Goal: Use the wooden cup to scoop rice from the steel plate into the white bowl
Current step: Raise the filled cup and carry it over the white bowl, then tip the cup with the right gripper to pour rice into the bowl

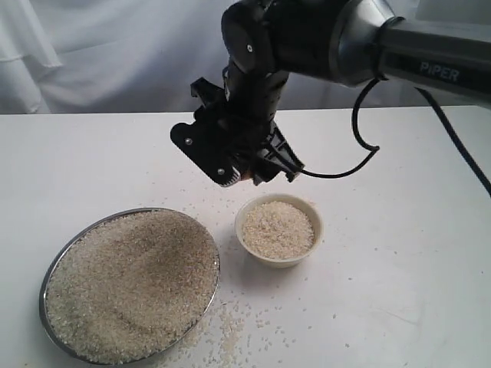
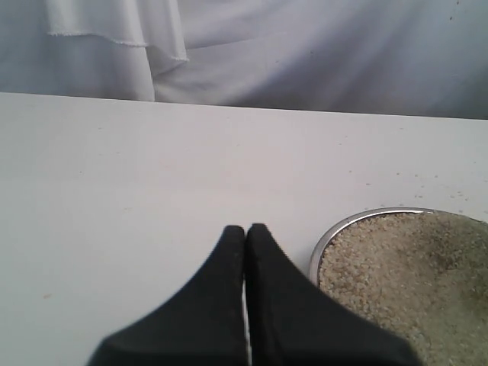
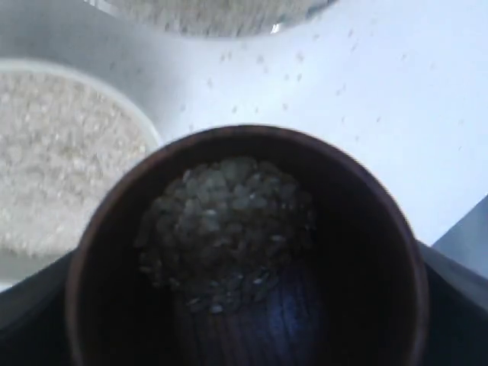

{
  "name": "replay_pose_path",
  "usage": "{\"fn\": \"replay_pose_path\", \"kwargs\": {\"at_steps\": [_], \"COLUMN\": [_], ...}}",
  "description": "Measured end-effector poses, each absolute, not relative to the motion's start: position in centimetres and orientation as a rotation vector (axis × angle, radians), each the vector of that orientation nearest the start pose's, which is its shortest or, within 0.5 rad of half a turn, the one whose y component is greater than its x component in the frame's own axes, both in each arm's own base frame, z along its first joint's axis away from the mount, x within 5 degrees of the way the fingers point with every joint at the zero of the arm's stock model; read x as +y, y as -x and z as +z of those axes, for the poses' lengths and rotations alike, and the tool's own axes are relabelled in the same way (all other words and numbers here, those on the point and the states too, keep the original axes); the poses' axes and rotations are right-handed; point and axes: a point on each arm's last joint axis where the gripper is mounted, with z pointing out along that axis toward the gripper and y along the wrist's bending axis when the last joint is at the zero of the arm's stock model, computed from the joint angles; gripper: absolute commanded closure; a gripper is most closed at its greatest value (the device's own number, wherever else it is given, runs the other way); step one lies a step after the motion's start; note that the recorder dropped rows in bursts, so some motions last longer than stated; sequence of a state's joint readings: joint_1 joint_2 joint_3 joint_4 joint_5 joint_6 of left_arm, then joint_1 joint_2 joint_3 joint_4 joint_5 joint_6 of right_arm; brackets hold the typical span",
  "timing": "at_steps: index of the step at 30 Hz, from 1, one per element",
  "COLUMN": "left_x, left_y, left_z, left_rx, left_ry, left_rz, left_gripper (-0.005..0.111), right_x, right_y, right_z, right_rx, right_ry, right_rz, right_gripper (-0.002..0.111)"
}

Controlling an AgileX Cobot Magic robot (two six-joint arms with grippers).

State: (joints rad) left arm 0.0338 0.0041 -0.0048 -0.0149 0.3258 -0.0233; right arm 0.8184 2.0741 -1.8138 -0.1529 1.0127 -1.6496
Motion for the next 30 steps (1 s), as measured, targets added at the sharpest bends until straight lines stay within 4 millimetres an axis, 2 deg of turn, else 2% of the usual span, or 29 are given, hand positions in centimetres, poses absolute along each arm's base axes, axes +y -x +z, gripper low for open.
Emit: {"fn": "replay_pose_path", "kwargs": {"at_steps": [7, 14, 21, 30], "left_x": [0.1, 0.1, 0.1, 0.1], "left_y": [-5.4, -5.4, -5.4, -5.4], "left_z": [18.5, 18.5, 18.5, 18.5], "left_rx": [1.808, 1.808, 1.808, 1.808], "left_ry": [0.061, 0.061, 0.061, 0.061], "left_rz": [-0.007, -0.007, -0.007, -0.007], "left_gripper": [0.107, 0.107, 0.107, 0.107], "right_x": [28.8, 28.5, 27.3, 26.6], "right_y": [-32.7, -31.4, -30.3, -29.0], "right_z": [20.3, 17.9, 16.7, 15.0], "right_rx": [0.932, 0.822, 0.715, 0.574], "right_ry": [2.803, 2.746, 2.592, 2.524], "right_rz": [-0.847, -1.115, -1.262, -1.232], "right_gripper": [0.108, 0.108, 0.108, 0.108]}}
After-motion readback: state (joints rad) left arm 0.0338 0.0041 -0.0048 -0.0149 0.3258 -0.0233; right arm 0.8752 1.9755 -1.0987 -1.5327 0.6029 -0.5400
